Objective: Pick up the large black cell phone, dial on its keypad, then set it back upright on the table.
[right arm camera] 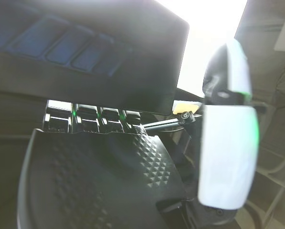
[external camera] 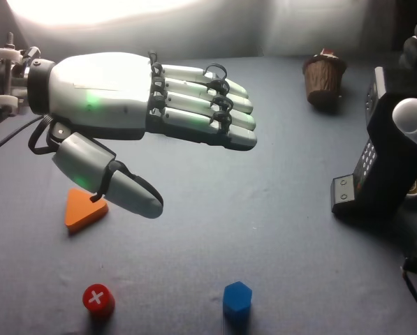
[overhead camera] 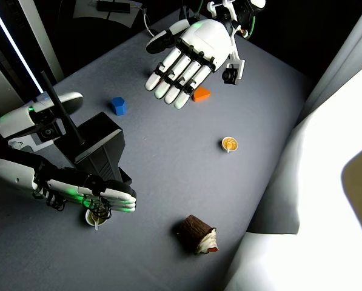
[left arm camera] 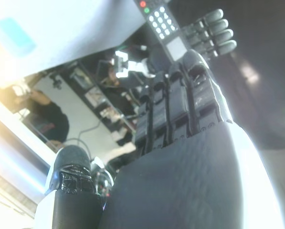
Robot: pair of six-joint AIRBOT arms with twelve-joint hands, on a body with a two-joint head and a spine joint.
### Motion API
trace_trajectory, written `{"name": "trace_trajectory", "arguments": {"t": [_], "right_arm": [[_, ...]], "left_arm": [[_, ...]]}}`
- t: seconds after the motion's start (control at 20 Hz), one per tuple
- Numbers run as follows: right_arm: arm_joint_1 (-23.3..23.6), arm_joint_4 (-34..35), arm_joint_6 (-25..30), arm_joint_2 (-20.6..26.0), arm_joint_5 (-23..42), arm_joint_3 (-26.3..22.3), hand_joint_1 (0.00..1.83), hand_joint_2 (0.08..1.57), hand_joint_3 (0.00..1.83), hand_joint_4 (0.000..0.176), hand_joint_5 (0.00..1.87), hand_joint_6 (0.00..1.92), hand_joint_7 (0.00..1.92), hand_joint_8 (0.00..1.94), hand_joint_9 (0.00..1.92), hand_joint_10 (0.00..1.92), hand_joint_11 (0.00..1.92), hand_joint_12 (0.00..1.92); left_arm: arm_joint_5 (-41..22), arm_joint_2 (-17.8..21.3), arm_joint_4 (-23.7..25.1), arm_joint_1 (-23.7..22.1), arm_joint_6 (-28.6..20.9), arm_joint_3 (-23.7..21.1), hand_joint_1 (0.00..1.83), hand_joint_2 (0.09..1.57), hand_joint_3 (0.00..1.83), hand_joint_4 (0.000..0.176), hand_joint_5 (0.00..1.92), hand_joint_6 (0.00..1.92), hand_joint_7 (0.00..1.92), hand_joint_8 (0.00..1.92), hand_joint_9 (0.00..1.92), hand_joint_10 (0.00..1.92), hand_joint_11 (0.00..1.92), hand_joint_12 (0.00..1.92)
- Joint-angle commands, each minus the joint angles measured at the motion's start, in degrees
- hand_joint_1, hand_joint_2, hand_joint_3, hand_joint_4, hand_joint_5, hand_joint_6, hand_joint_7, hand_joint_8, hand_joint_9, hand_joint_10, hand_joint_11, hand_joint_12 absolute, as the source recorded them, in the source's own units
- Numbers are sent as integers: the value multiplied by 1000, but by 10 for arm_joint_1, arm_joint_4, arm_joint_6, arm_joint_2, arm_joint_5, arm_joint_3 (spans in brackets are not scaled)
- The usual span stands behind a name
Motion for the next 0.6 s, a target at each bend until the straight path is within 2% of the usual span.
{"name": "trace_trajectory", "arguments": {"t": [0.0, 0.15, 0.2, 0.3, 0.35, 0.4, 0.45, 0.5, 0.55], "right_arm": [[3, -15, 9, 5, 69, 0, 989, 1014, 27, 0, 0, 0, 0, 0, 0, 0, 0, 0], [2, -15, 9, 4, 69, 1, 1086, 1152, 29, 0, 0, 0, 0, 0, 0, 0, 0, 0], [2, -15, 10, 4, 69, 2, 1128, 1143, 19, 0, 0, 0, 0, 0, 0, 0, 3, 2], [2, -15, 11, 3, 69, 4, 1218, 1175, 0, 0, 142, 9, 142, 10, 221, 24, 0, 703], [2, -15, 11, 2, 69, 5, 1218, 1175, 0, 0, 142, 9, 142, 10, 221, 24, 0, 703], [2, -15, 11, 1, 69, 5, 1257, 1197, 0, 0, 254, 21, 299, 32, 403, 74, 2, 1064], [2, -15, 11, 1, 69, 5, 1449, 1259, 9, 0, 650, 41, 715, 48, 723, 159, 204, 1245], [2, -15, 11, 1, 69, 6, 1386, 1178, 0, 0, 768, 892, 896, 821, 822, 1116, 501, 1280], [2, -15, 11, 1, 69, 6, 1378, 1140, 0, 0, 875, 951, 980, 955, 850, 1282, 634, 1379]], "left_arm": [[-45, 4, -58, -11, -2, 1, 40, 1183, 0, 0, 155, 2, 170, 2, 114, 3, 0, 371], [-46, 4, -59, -11, -1, 0, 45, 1183, 0, 0, 165, 3, 181, 3, 121, 3, 0, 388], [-46, 4, -60, -11, 0, 0, 27, 1187, 1, 0, 163, 2, 174, 1, 119, 2, 0, 390], [-47, 5, -60, -11, 0, -1, 41, 1190, 1, 0, 164, 1, 164, 1, 112, 0, 0, 435], [-48, 5, -60, -11, -1, -1, 41, 1190, 1, 0, 164, 1, 164, 1, 112, 0, 0, 435], [-48, 5, -60, -11, -1, -1, 56, 1189, 0, 0, 172, 3, 172, 4, 116, 2, 0, 436], [-48, 5, -61, -11, -1, -3, 69, 1185, 0, 0, 192, 5, 192, 5, 146, 7, 0, 501], [-48, 5, -62, -11, -1, -4, 53, 1188, 1, 0, 174, 2, 170, 3, 128, 4, 0, 450], [-48, 6, -64, -11, -1, -5, 50, 1187, 0, 0, 174, 3, 164, 1, 128, 4, 0, 439]]}}
